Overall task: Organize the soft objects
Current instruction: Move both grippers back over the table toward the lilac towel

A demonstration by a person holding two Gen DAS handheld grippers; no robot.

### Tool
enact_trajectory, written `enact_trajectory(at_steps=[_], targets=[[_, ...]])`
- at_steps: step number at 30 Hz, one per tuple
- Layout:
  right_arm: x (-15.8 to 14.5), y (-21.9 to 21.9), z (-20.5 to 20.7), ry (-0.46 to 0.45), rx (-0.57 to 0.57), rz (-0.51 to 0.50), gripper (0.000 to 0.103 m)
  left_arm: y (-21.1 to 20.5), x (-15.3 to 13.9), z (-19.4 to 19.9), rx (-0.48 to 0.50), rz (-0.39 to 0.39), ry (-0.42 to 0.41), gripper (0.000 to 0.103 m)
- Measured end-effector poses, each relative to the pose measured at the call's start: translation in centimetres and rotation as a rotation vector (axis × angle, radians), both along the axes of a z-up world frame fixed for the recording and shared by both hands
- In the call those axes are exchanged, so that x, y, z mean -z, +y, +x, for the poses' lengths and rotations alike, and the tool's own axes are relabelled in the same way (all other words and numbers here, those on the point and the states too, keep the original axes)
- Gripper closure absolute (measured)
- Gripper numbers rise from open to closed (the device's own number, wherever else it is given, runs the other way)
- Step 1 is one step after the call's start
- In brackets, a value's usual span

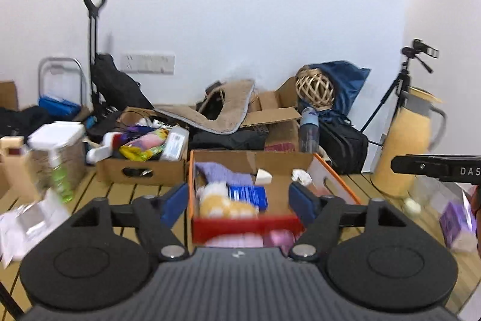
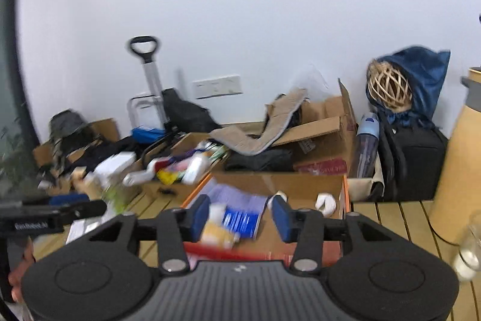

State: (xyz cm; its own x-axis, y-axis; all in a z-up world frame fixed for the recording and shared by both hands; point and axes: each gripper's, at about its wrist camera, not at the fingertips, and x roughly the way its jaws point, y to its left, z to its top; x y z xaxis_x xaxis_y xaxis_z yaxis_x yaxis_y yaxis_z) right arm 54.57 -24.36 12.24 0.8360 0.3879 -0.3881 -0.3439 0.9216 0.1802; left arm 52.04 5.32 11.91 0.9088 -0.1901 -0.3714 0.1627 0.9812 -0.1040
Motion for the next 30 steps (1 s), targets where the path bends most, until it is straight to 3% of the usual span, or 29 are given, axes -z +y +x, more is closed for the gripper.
enact_trajectory(at_steps=[2,4,7,9,13,18,22,27,30], targets=[[2.0,-0.1,-4.5,-0.037,-0.001,-0.036,0.051,0.1,2.2,-5.1,0.001,0.001,-0.030,0.024],[4.1,-0.3,-9.4,-0.096,0.002,-0.088,0.048,0.1,4.3,-9.7,0.024,0.026,-0.090,0.014],[7.2,-1.0,-16.8,-0.161,0.088,-0.082,0.035,0.4,7.0,-16.0,-0.011,0.007,-0.143,0.007],[8.8,-1.5,-20.6,-0.157,0.126,-0.046,0.028,0.5,8.1,-18.4,-0.003,-0.041,-0.115,0.007],[9.4,-1.2,-23.7,-0.149,0.079,-0.094,0.029,-0.6,7.6,-20.1,0.035,-0.002,-0.118,0.007],[8.6,-0.9,-24.5,-0.167,0.075,-0.066,0.029,-0.9,6.9,-20.8,0.038,-0.028,-0.151,0.007],[9.5,-0.4,-23.4,-0.131,0.053,-0.029,0.029,-0.6,7.9,-19.9,0.029,-0.039,-0.123,0.007],[10.7,0.9,-18.9,-0.030,0.005,0.031,0.036,0.3,9.7,-16.2,-0.010,-0.079,-0.048,0.009],[11.1,1.9,-13.9,0.048,-0.035,0.121,0.041,1.6,9.3,-12.2,-0.052,-0.107,-0.058,0.012]])
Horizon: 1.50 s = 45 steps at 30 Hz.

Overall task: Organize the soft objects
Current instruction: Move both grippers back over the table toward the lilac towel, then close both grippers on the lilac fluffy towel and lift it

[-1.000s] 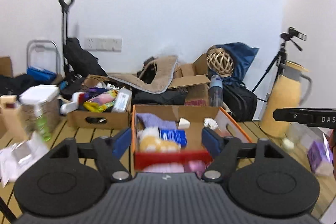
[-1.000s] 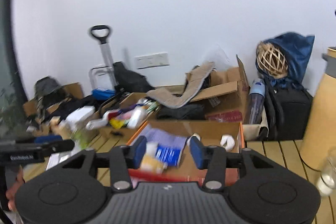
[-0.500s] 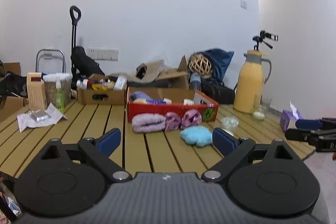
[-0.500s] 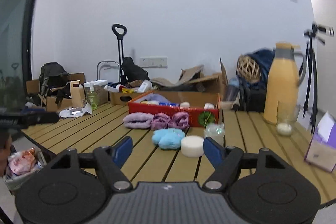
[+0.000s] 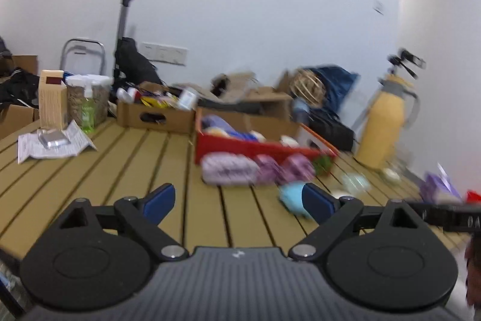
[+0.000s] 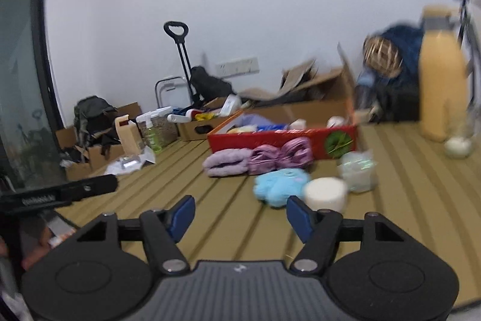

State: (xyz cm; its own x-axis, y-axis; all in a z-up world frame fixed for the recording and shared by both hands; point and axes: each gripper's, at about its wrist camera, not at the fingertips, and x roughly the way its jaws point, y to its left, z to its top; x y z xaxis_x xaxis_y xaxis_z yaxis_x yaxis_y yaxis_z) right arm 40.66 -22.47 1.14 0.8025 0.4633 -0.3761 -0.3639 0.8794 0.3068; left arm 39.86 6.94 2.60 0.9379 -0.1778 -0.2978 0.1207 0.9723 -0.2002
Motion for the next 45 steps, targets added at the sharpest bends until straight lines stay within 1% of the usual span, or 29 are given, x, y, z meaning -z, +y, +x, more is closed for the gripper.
enact_trajectory(at_steps=[1,2,3,5,7,8,9,10,11,13,15,16,17,20,22,23,25,27,29,31,33,35,36,37,38,39,40,42,45], targets=[[0.1,0.5,2.2,0.031,-0.016,0.034,0.044,0.6,-0.3,1.8,-0.014,-0.014,-0.002,0.017],[0.1,1.2,3.9,0.050,-0.024,0.055,0.048,1.3,-0.5,4.0,-0.024,-0.036,0.006,0.020],[0.2,1.9,5.8,0.061,-0.030,0.072,0.051,1.9,-0.6,6.0,-0.026,-0.058,0.026,0.025],[0.2,3.9,10.1,0.061,-0.042,0.074,0.057,2.9,-0.3,10.8,0.007,-0.116,0.079,0.027],[0.5,5.6,13.9,0.063,-0.053,0.081,0.061,3.4,0.6,15.1,0.067,-0.156,0.113,0.027],[0.7,6.5,16.0,0.081,-0.057,0.088,0.064,3.5,1.4,17.5,0.098,-0.175,0.135,0.027],[1.2,7.5,18.1,0.102,-0.065,0.094,0.066,3.6,2.3,19.3,0.113,-0.182,0.160,0.028],[1.7,8.1,19.7,0.109,-0.066,0.097,0.068,3.6,3.3,21.2,0.103,-0.185,0.199,0.032],[2.3,8.7,21.2,0.123,-0.059,0.105,0.068,3.6,4.3,22.8,0.084,-0.195,0.243,0.033],[3.8,9.3,24.1,0.160,-0.035,0.121,0.070,3.9,5.8,24.8,0.080,-0.233,0.311,0.041],[5.4,9.5,26.0,0.236,-0.002,0.092,0.071,4.3,7.2,25.5,0.092,-0.288,0.346,0.041],[6.3,9.4,26.4,0.268,0.011,0.073,0.075,4.6,7.7,25.5,0.095,-0.302,0.356,0.041],[6.7,9.1,26.3,0.269,0.017,0.081,0.079,4.7,8.0,25.4,0.108,-0.314,0.360,0.041],[7.2,8.8,26.3,0.265,0.011,0.129,0.075,4.6,8.2,25.2,0.137,-0.325,0.359,0.041],[7.7,9.1,26.4,0.270,0.001,0.147,0.072,4.4,8.5,25.6,0.170,-0.327,0.370,0.061],[7.8,9.2,26.5,0.269,0.001,0.158,0.072,4.4,8.6,25.5,0.177,-0.328,0.372,0.062],[7.8,9.3,26.6,0.270,-0.010,0.150,0.072,4.5,8.5,25.4,0.173,-0.330,0.366,0.068],[7.6,9.3,26.8,0.284,-0.017,0.139,0.071,4.6,8.3,25.1,0.173,-0.334,0.363,0.072],[7.2,8.8,26.0,0.301,-0.029,0.136,0.070,4.5,7.8,24.2,0.166,-0.332,0.358,0.073],[7.2,8.7,25.3,0.325,-0.042,0.153,0.065,4.3,7.5,22.9,0.166,-0.319,0.361,0.073],[7.2,9.1,24.5,0.308,-0.071,0.125,0.063,4.3,7.5,21.7,0.147,-0.330,0.381,0.074],[7.2,9.5,23.9,0.299,-0.101,0.122,0.061,4.4,7.5,20.8,0.124,-0.351,0.395,0.076],[7.1,9.7,23.5,0.303,-0.108,0.106,0.074,4.4,7.3,20.1,0.109,-0.353,0.397,0.076],[6.8,9.8,23.0,0.310,-0.123,0.100,0.083,4.4,7.0,19.2,0.099,-0.352,0.390,0.077],[6.3,9.7,22.2,0.314,-0.147,0.118,0.090,4.4,6.4,18.1,0.098,-0.356,0.377,0.078],[5.9,9.6,21.2,0.306,-0.160,0.128,0.093,4.3,5.8,16.9,0.103,-0.364,0.359,0.078],[5.0,9.5,19.7,0.277,-0.170,0.128,0.094,4.2,5.0,15.5,0.107,-0.373,0.337,0.078],[3.4,9.2,16.4,0.206,-0.168,0.119,0.094,3.8,3.6,12.7,0.111,-0.376,0.296,0.078],[1.2,7.8,10.6,0.102,-0.133,0.094,0.095,2.4,2.0,8.6,0.147,-0.389,0.254,0.078]])
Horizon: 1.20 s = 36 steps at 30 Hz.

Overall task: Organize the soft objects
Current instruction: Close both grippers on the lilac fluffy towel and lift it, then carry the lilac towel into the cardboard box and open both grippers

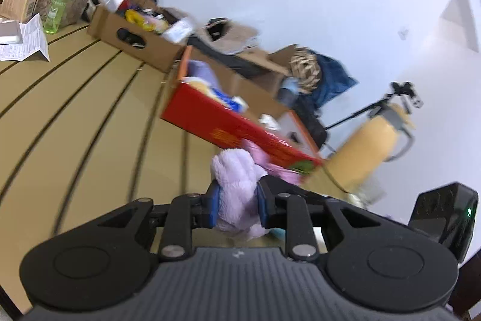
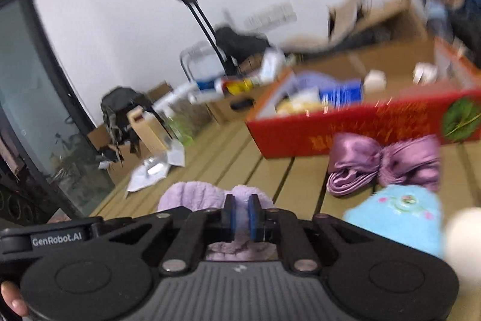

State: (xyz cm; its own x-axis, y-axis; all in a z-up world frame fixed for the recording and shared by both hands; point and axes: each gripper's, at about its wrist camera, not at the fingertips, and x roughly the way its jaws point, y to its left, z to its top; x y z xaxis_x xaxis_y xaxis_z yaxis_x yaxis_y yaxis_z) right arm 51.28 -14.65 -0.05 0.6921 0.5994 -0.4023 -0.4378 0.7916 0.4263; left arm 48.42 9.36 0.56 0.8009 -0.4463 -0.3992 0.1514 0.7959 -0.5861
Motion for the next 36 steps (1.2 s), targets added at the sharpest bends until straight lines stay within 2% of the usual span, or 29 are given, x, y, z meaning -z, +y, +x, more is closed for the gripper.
enact_trajectory(at_steps=[2,5,8,11,15,18,21,23,26,28,31,33,36], targets=[[-1.2,-1.4,-4.2,-0.077,0.040,-0.037,0.095,-1.2,-0.6,-1.8,0.034,-0.002,-0.017,0.078],[-2.2,-4.2,-8.0,-0.111,0.097,-0.020,0.095,-3.5,-1.3,-3.2,0.091,0.004,-0.043,0.078],[-2.6,-6.9,-9.1,-0.111,0.146,-0.013,0.096,-5.8,-1.6,-3.2,0.147,0.015,-0.061,0.078],[-2.9,-8.4,-8.3,-0.118,0.180,-0.011,0.096,-7.8,-2.3,-1.9,0.181,0.052,-0.087,0.078],[-5.3,-9.2,-2.8,-0.156,0.181,-0.025,0.096,-9.4,-5.3,3.4,0.217,0.157,-0.150,0.077],[-7.2,-9.0,3.8,-0.159,0.169,-0.052,0.096,-9.7,-6.9,9.7,0.226,0.193,-0.131,0.077],[-7.0,-8.2,12.2,-0.077,0.157,-0.074,0.097,-10.2,-6.5,17.2,0.186,0.252,-0.070,0.077],[-5.2,-7.6,17.7,0.014,0.153,-0.080,0.098,-10.2,-5.3,20.8,0.146,0.305,-0.028,0.077],[-1.5,-7.4,23.7,0.175,0.172,-0.078,0.098,-11.4,-2.7,25.7,0.173,0.392,0.052,0.077],[0.2,-7.3,25.6,0.236,0.212,-0.147,0.098,-12.5,-0.7,28.0,0.229,0.441,0.117,0.077],[1.9,-6.7,26.1,0.248,0.232,-0.249,0.098,-14.1,1.8,29.7,0.263,0.526,0.180,0.075],[2.4,-7.1,26.4,0.250,0.226,-0.236,0.101,-14.5,2.6,29.7,0.255,0.551,0.160,0.073],[2.7,-7.3,26.7,0.248,0.220,-0.225,0.101,-14.1,2.6,29.6,0.254,0.537,0.169,0.070]])
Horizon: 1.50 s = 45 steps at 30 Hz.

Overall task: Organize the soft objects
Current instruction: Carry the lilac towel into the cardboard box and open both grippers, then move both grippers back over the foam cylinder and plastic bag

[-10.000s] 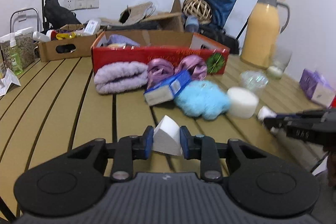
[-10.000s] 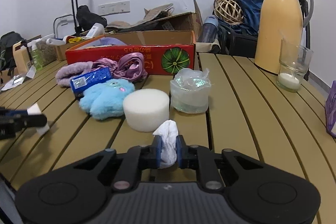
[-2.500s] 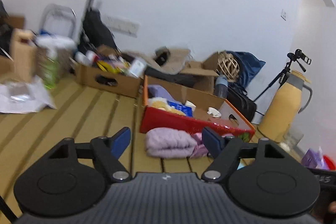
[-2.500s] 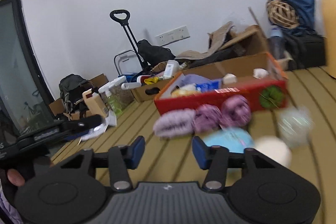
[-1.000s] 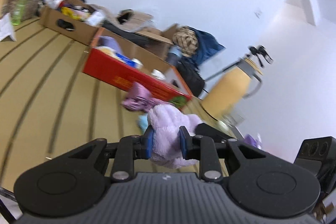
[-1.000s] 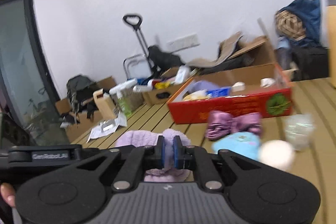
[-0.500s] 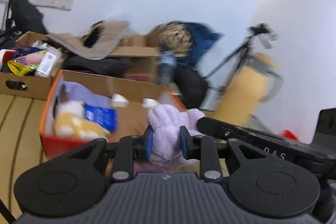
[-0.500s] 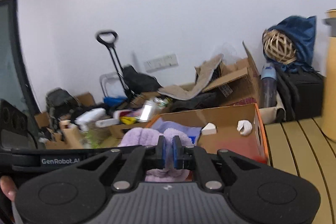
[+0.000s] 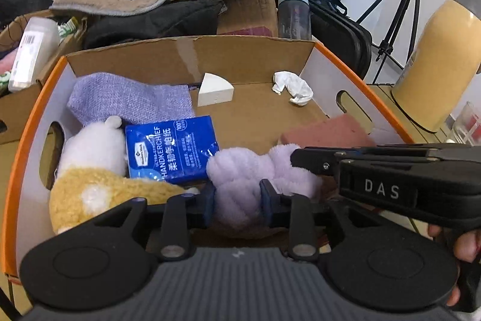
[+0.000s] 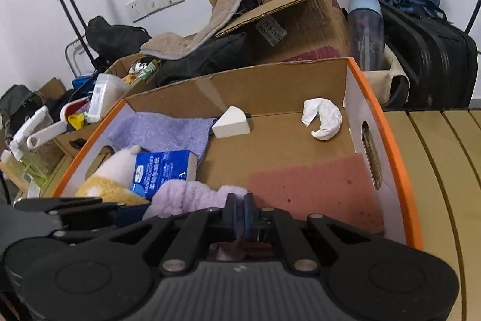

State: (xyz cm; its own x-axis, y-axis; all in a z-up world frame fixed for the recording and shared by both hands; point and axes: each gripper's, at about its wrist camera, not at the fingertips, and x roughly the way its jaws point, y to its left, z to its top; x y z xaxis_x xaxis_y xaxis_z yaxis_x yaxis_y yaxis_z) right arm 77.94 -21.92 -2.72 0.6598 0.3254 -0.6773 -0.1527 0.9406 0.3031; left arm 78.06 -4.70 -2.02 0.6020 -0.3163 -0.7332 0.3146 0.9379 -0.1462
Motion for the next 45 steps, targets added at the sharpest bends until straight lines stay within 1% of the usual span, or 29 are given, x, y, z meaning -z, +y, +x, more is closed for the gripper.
enact_trajectory(at_steps=[2,3,4,5,6,7,8,10,11,13,15,16,18,20,22,23,24,25,26,28,30,31,32,35,36,37,39,42,45], targets=[[-0.2,0.3,-0.6,-0.014,-0.028,-0.051,0.101,0.2,-0.2,-0.3,-0.004,0.005,-0.001,0.061],[-0.2,0.4,-0.9,-0.015,-0.026,-0.062,0.100,0.5,-0.5,-0.7,-0.006,0.003,-0.005,0.056],[-0.3,0.3,-1.1,-0.010,-0.022,-0.061,0.100,0.8,-0.9,-1.2,0.006,-0.008,-0.007,0.053],[-0.7,0.2,-1.2,-0.007,-0.017,-0.050,0.094,1.0,-1.4,-1.7,0.010,-0.017,-0.010,0.050],[-1.1,0.0,-1.5,0.002,0.000,-0.030,0.086,1.2,-1.8,-2.0,0.005,-0.016,-0.014,0.044],[-1.9,-0.2,-1.7,0.015,0.020,-0.009,0.081,1.2,-2.6,-2.5,0.003,-0.013,-0.023,0.044],[-3.0,-0.5,-2.2,0.017,0.031,0.013,0.071,1.6,-3.6,-3.4,-0.005,-0.004,-0.041,0.044],[-6.0,-1.2,-3.7,-0.028,0.030,0.049,0.070,2.4,-6.0,-5.1,-0.020,0.000,-0.085,0.041],[-7.6,-1.5,-4.7,-0.054,0.031,0.053,0.071,2.9,-7.4,-6.1,-0.026,-0.003,-0.107,0.041],[-10.7,-2.2,-6.7,-0.105,0.031,0.049,0.070,3.8,-10.1,-8.1,-0.043,-0.003,-0.156,0.036],[-13.5,-3.0,-8.9,-0.142,0.032,0.027,0.062,4.4,-12.6,-10.2,-0.063,-0.001,-0.205,0.032],[-14.4,-3.4,-9.8,-0.152,0.031,0.013,0.059,4.6,-13.8,-11.4,-0.070,-0.003,-0.228,0.030],[-15.7,-4.0,-12.1,-0.179,0.030,-0.009,0.054,5.0,-15.5,-13.8,-0.087,-0.011,-0.260,0.030],[-16.0,-4.7,-15.0,-0.211,0.029,-0.024,0.053,5.4,-16.2,-16.6,-0.104,-0.028,-0.295,0.030],[-15.5,-5.1,-18.9,-0.261,0.011,-0.026,0.052,5.9,-16.1,-20.5,-0.136,-0.053,-0.346,0.026],[-15.2,-5.4,-20.9,-0.286,0.000,-0.024,0.051,6.1,-15.7,-22.5,-0.136,-0.066,-0.372,0.025],[-14.6,-5.6,-23.1,-0.317,-0.019,-0.027,0.050,6.3,-15.1,-25.0,-0.134,-0.080,-0.401,0.024],[-14.0,-5.7,-25.4,-0.343,-0.035,-0.039,0.047,6.4,-14.4,-27.2,-0.132,-0.091,-0.424,0.021],[-13.1,-5.8,-27.9,-0.374,-0.034,-0.059,0.045,6.7,-13.5,-29.6,-0.128,-0.102,-0.443,0.019],[-11.3,-5.8,-32.7,-0.429,-0.046,-0.099,0.040,6.9,-11.6,-34.0,-0.137,-0.110,-0.473,0.016],[-9.6,-5.6,-36.8,-0.471,-0.059,-0.112,0.033,6.9,-9.6,-38.0,-0.156,-0.089,-0.496,0.013],[-8.7,-5.6,-38.9,-0.482,-0.068,-0.111,0.032,6.8,-8.5,-39.7,-0.173,-0.086,-0.500,0.009],[-8.0,-5.6,-40.5,-0.482,-0.061,-0.097,0.031,6.8,-7.7,-40.9,-0.182,-0.087,-0.491,0.009],[-6.1,-5.7,-43.9,-0.454,-0.024,-0.017,0.027,6.6,-6.3,-42.7,-0.178,-0.094,-0.451,0.009],[-5.5,-5.5,-44.4,-0.433,-0.026,-0.014,0.027,6.4,-6.1,-42.8,-0.170,-0.087,-0.445,0.009],[-5.2,-5.2,-44.7,-0.417,-0.035,-0.033,0.027,6.1,-6.1,-42.8,-0.167,-0.077,-0.446,0.009],[-4.9,-4.4,-45.0,-0.417,-0.038,-0.070,0.027,5.7,-6.1,-42.9,-0.166,-0.062,-0.454,0.009],[-4.6,-4.3,-44.7,-0.416,-0.027,-0.058,0.027,5.2,-5.8,-43.0,-0.147,-0.071,-0.454,0.009],[-3.9,-4.4,-44.2,-0.408,-0.022,-0.051,0.027,4.6,-4.9,-42.4,-0.130,-0.064,-0.432,0.008]])
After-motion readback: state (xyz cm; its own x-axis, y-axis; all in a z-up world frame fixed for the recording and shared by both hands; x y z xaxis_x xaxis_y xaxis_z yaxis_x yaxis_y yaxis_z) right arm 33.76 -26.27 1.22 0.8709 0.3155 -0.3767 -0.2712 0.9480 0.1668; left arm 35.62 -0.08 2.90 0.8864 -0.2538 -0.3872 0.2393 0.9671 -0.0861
